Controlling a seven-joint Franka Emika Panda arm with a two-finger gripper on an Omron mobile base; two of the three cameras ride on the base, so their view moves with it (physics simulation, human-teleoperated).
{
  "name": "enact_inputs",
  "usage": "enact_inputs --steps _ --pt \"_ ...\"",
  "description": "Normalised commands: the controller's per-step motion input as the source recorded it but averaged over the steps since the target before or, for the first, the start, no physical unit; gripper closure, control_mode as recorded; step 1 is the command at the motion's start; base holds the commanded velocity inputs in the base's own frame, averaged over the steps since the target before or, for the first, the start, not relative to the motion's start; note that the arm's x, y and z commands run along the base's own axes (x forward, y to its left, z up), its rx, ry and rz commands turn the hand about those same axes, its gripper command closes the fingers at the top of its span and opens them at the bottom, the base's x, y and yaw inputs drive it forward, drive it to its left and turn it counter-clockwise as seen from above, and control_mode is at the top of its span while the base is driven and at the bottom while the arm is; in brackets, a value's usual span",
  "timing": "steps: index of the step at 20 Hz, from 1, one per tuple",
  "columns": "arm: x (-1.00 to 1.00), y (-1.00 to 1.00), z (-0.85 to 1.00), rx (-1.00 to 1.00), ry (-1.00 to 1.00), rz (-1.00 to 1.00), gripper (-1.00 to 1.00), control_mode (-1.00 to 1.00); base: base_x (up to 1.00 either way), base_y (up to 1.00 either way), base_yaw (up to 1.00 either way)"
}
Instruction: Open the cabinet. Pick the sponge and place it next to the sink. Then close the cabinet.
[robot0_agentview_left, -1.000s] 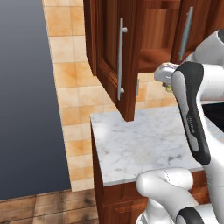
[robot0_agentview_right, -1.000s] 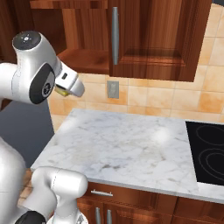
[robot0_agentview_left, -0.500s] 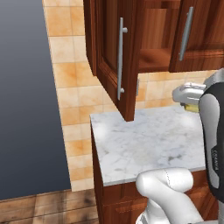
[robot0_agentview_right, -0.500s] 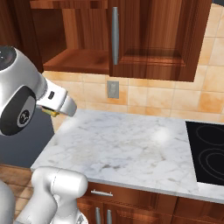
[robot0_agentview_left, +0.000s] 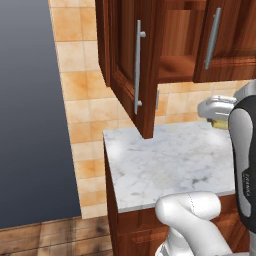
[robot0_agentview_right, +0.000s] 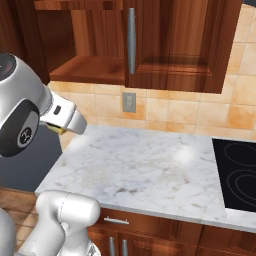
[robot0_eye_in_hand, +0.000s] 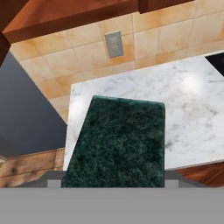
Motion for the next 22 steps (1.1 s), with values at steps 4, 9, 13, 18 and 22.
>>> enact_inputs --steps 4,9,13,18,22 --pt "-0.57 -0.01 0.0 0.0 0.0 -0.01 1.0 -1.0 0.0 0.0 0.0" --pt "-0.62 -0.16 -0.03 0.04 0.0 -0.09 1.0 -1.0 0.0 0.0 0.0" --pt "0.0 -0.11 0.0 0.0 0.0 -0.02 1.0 -1.0 0.0 0.0 0.0" --pt "0.0 0.05 -0.05 0.0 0.0 -0.01 1.0 -1.0 0.0 0.0 0.0" --pt "0.0 0.0 -0.02 0.0 0.0 0.0 1.0 -1.0 0.0 0.0 0.0"
